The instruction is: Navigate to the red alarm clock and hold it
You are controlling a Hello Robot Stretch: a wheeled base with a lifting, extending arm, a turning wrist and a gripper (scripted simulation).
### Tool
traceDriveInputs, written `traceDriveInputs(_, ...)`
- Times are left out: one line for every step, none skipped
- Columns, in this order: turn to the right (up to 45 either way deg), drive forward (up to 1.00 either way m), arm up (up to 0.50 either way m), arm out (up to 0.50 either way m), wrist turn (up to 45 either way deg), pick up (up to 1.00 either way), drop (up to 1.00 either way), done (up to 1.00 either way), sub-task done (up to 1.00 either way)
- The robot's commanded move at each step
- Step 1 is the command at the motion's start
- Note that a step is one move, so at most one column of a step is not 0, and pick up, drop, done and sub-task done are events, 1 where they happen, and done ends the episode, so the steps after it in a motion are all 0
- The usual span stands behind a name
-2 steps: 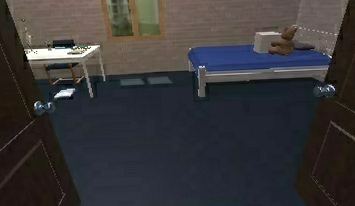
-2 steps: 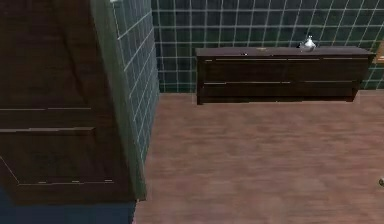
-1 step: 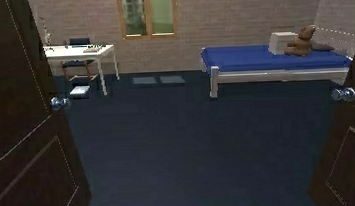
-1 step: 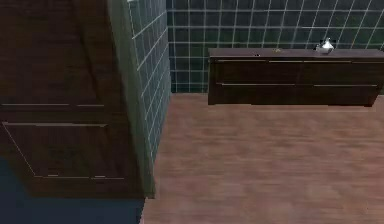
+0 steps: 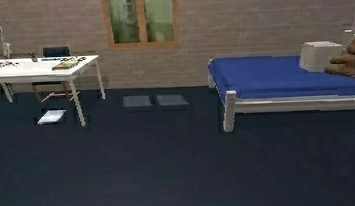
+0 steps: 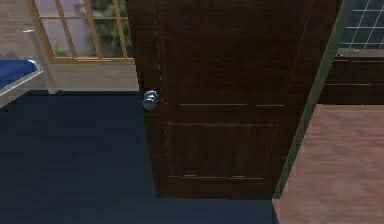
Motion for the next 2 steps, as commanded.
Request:
traceDriveInputs(3.0, 0.00, 0.00, 0.00, 0.0, 0.00, 0.00, 0.00, 0.00)
traceDriveInputs(0.0, 0.15, 0.00, 0.00, 0.0, 0.00, 0.00, 0.00, 0.00)
